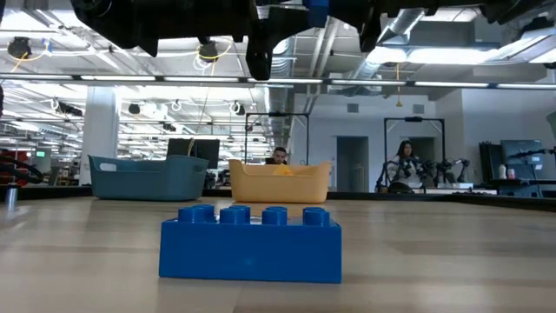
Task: Sort & place blocks by color
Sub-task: Put the blue game piece into the green bin
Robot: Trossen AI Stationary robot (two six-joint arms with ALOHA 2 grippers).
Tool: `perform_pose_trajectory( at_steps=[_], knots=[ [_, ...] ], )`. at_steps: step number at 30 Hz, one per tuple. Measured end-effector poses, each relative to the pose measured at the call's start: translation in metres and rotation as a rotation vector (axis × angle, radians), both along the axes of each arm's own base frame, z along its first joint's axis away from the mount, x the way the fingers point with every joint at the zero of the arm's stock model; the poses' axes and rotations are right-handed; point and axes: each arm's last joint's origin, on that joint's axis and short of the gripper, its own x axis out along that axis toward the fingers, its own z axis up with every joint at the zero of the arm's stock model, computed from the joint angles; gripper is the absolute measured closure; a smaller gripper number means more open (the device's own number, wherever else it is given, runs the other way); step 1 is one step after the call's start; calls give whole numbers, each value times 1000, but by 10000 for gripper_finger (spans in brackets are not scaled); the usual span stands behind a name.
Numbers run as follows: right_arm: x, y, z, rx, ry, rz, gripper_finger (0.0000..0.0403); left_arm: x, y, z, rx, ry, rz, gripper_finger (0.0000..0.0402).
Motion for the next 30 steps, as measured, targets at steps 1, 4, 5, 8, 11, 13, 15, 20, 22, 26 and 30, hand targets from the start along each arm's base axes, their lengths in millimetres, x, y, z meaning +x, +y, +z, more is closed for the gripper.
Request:
perform_pose_trajectory(
  at_steps=[1,4,5,8,11,13,15,20,22,26,30],
  knots=[
    [0,0,0,1,2,0,256,0,0,0,0,0,1,247],
    [-2,2,-1,-5,21,7,271,0,0,-1,15,8,-14,206],
    [-4,3,0,-7,40,13,271,0,-1,-2,32,16,-32,194],
    [-19,6,7,15,120,33,271,-1,-3,-8,51,73,-83,165],
    [-40,12,13,66,218,58,271,-2,-5,-13,28,138,-145,145],
    [-53,21,14,109,267,99,271,-3,-8,-16,12,173,-195,136],
    [-64,33,14,131,310,162,271,-4,-12,-20,16,215,-229,132],
    [-81,74,1,153,384,308,266,-11,-37,-25,90,241,-310,130],
    [-85,87,-8,192,427,323,257,-14,-46,-25,110,234,-326,130],
    [-92,107,-31,289,556,314,249,-18,-59,-25,130,230,-301,130],
    [-101,118,-49,356,675,296,253,-19,-63,-25,133,231,-282,130]
  ],
)
